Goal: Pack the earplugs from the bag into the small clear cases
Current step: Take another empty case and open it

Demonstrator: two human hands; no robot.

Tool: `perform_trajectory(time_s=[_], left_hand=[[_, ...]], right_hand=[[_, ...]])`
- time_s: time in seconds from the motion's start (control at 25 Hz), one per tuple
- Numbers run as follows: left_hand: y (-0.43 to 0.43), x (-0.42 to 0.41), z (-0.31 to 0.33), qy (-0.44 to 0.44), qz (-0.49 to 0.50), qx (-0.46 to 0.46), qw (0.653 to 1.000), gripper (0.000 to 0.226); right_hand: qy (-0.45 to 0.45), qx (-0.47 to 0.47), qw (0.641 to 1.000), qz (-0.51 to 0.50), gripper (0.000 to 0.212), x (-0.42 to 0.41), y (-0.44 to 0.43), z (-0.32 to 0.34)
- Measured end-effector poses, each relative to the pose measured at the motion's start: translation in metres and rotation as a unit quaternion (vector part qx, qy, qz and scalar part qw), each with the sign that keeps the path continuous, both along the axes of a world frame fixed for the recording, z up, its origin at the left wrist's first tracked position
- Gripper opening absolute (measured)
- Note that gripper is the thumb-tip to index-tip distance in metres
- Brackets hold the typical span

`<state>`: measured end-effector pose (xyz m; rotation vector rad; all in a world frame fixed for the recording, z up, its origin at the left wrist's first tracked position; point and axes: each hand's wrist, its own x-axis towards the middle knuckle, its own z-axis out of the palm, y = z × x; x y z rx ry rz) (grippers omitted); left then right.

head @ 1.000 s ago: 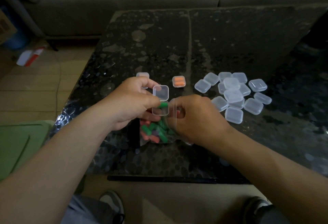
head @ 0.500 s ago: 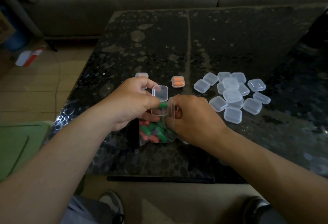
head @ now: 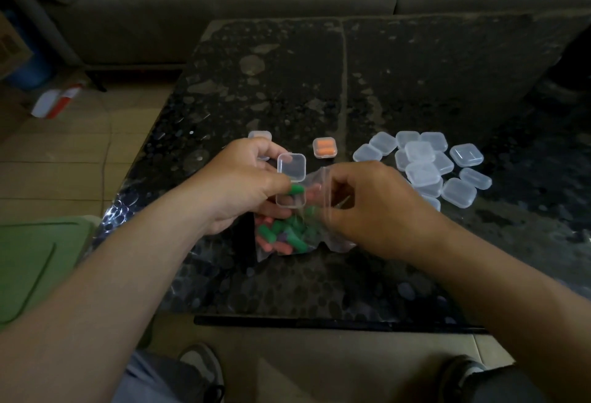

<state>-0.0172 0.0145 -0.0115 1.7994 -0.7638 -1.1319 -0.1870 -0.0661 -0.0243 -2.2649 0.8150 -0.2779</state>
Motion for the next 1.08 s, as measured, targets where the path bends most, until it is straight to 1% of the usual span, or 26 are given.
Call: perform_trajectory(time_s=[0.16,0.36,0.44,0.56,0.68,0.84,1.0,1.08], left_hand=[[0.000,-0.002,0.002,0.011,0.008,-0.004,1.000,0.027],[-0.001,-0.005,0.006,0.015,0.025,-0.023,0.999,0.028],[-0.001,-0.006,0.007,0.017,0.026,-0.032,0.999,0.028],[0.000,-0.009,0.007,0.040,0.018,-0.047,0.998,0.026],[0.002,-0.011,0.010,0.081,0.008,-0.062,0.995,0.024],[0.003,-0.013,0.016,0.154,0.003,-0.079,0.985,0.040],[0.002,-0.013,0.016,0.175,0.012,-0.076,0.982,0.029],[0.002,-0.012,0.015,0.178,0.020,-0.073,0.981,0.028]], right_hand=[[-0.026,0.012,0.999,-0.032,0.012,-0.009,-0.010,0.012],[-0.107,0.034,0.990,-0.088,0.021,-0.010,-0.011,0.017],[-0.144,0.009,0.985,-0.097,0.022,-0.011,-0.011,0.018],[-0.176,-0.049,0.981,-0.070,0.023,-0.012,-0.006,0.021],[-0.179,-0.066,0.980,-0.048,0.025,-0.011,-0.001,0.020],[-0.163,-0.076,0.983,-0.031,0.022,-0.010,0.000,0.018],[-0.166,-0.079,0.983,-0.023,0.020,-0.010,0.001,0.017],[-0.163,-0.075,0.984,-0.021,0.021,-0.010,0.002,0.016]])
